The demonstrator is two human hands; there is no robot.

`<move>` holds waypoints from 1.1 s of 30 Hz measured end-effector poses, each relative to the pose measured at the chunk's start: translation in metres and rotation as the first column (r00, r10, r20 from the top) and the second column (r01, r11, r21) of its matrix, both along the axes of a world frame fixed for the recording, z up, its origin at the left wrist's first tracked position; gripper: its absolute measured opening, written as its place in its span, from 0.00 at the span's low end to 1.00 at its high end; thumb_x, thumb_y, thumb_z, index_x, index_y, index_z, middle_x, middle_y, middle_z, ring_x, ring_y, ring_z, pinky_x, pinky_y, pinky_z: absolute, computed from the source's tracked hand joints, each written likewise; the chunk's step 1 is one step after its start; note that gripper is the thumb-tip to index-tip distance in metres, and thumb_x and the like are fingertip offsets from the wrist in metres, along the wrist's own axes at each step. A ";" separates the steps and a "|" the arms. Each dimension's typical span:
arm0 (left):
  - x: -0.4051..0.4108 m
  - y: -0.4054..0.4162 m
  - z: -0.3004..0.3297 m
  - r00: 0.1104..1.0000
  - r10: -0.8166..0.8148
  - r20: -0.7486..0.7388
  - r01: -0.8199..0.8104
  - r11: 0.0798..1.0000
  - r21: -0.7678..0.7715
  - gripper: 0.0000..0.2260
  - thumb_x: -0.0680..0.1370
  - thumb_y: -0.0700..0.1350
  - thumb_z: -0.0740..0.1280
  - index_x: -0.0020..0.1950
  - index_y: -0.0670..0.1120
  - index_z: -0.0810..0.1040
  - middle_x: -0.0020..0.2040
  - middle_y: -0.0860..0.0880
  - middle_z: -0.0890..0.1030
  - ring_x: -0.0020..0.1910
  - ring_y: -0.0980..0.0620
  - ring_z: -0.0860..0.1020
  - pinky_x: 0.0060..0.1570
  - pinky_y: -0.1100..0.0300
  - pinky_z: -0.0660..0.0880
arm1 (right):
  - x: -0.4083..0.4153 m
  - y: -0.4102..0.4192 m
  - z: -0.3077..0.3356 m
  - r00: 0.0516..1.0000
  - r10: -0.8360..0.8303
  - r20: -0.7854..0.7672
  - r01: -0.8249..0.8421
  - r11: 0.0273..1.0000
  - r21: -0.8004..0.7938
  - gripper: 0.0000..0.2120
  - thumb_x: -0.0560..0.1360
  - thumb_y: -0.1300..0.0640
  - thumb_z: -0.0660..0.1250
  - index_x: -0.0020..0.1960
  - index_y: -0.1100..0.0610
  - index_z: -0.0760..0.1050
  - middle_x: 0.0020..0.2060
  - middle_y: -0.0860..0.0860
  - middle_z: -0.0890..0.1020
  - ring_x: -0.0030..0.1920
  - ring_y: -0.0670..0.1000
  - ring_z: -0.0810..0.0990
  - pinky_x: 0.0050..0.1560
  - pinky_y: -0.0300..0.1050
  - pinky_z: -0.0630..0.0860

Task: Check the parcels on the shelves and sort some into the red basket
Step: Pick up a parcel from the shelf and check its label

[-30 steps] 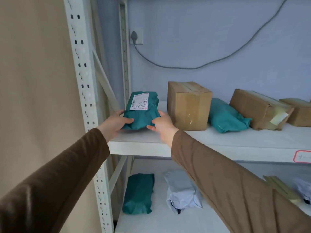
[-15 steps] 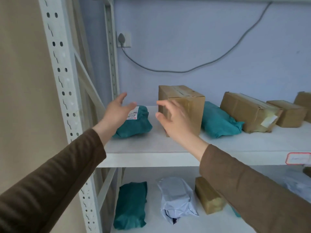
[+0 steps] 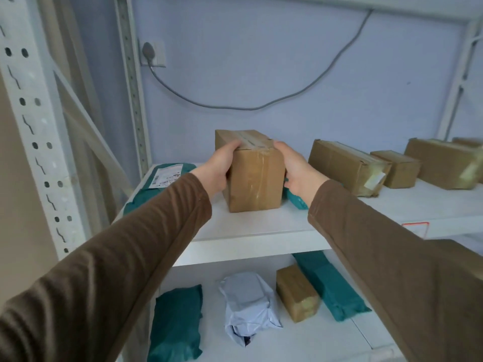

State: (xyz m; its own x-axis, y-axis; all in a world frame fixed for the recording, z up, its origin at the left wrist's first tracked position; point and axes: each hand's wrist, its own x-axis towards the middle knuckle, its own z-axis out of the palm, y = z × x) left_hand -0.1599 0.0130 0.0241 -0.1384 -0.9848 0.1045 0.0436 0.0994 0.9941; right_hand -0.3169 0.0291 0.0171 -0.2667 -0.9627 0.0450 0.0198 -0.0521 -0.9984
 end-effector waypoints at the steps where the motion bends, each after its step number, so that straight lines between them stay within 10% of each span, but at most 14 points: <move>1: -0.001 0.002 -0.001 1.000 0.005 -0.011 -0.005 1.000 0.007 0.12 0.83 0.56 0.65 0.55 0.49 0.80 0.46 0.49 0.85 0.38 0.54 0.81 0.27 0.66 0.74 | -0.001 0.003 -0.002 1.000 0.016 0.002 -0.016 1.000 0.000 0.18 0.80 0.38 0.64 0.59 0.50 0.80 0.48 0.49 0.85 0.48 0.50 0.83 0.37 0.42 0.73; 4: -0.003 0.021 -0.006 0.998 0.034 -0.047 -0.034 0.999 -0.002 0.11 0.83 0.54 0.66 0.51 0.48 0.81 0.43 0.48 0.85 0.31 0.55 0.82 0.22 0.67 0.74 | -0.001 0.024 -0.005 0.998 0.038 0.045 -0.037 0.999 -0.025 0.13 0.81 0.40 0.64 0.51 0.48 0.79 0.45 0.47 0.84 0.44 0.47 0.81 0.38 0.43 0.75; 10: -0.005 0.098 -0.017 0.991 0.047 -0.122 -0.056 0.996 -0.070 0.19 0.81 0.54 0.66 0.71 0.49 0.78 0.59 0.48 0.85 0.48 0.52 0.84 0.33 0.65 0.78 | -0.005 0.097 -0.022 0.996 0.065 0.063 -0.056 0.989 -0.137 0.26 0.76 0.39 0.67 0.70 0.47 0.75 0.66 0.46 0.80 0.66 0.49 0.78 0.69 0.51 0.73; 18: -0.020 0.263 -0.061 0.996 0.021 -0.083 -0.053 0.912 -0.407 0.19 0.83 0.46 0.60 0.74 0.56 0.72 0.62 0.56 0.83 0.57 0.61 0.82 0.54 0.63 0.78 | -0.032 0.260 -0.062 0.974 0.181 0.139 -0.124 0.931 -0.343 0.13 0.81 0.52 0.66 0.65 0.51 0.74 0.56 0.48 0.84 0.54 0.47 0.82 0.51 0.43 0.75; 28: -0.037 0.420 -0.167 0.999 0.036 -0.029 -0.045 0.864 -0.501 0.27 0.85 0.53 0.58 0.84 0.52 0.60 0.80 0.58 0.67 0.79 0.61 0.64 0.78 0.59 0.64 | -0.061 0.401 -0.164 0.928 0.222 0.301 -0.099 0.923 -0.373 0.25 0.77 0.50 0.72 0.72 0.50 0.72 0.65 0.50 0.83 0.67 0.52 0.80 0.67 0.53 0.74; 33: -0.037 0.453 -0.202 0.957 0.221 0.189 -0.033 0.729 -0.684 0.22 0.85 0.47 0.61 0.80 0.52 0.69 0.79 0.59 0.69 0.81 0.49 0.61 0.80 0.35 0.54 | -0.082 0.437 -0.212 0.762 0.232 0.604 -0.112 0.967 -0.229 0.27 0.79 0.47 0.65 0.76 0.54 0.71 0.70 0.57 0.79 0.68 0.56 0.79 0.62 0.52 0.77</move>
State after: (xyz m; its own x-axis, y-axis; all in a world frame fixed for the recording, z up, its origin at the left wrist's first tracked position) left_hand -0.1974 0.4661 -0.1783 -0.1300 -0.6808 0.7208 -0.2489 0.7261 0.6409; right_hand -0.3993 0.4665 -0.1950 -0.1237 -0.9879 0.0935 0.6573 -0.1521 -0.7381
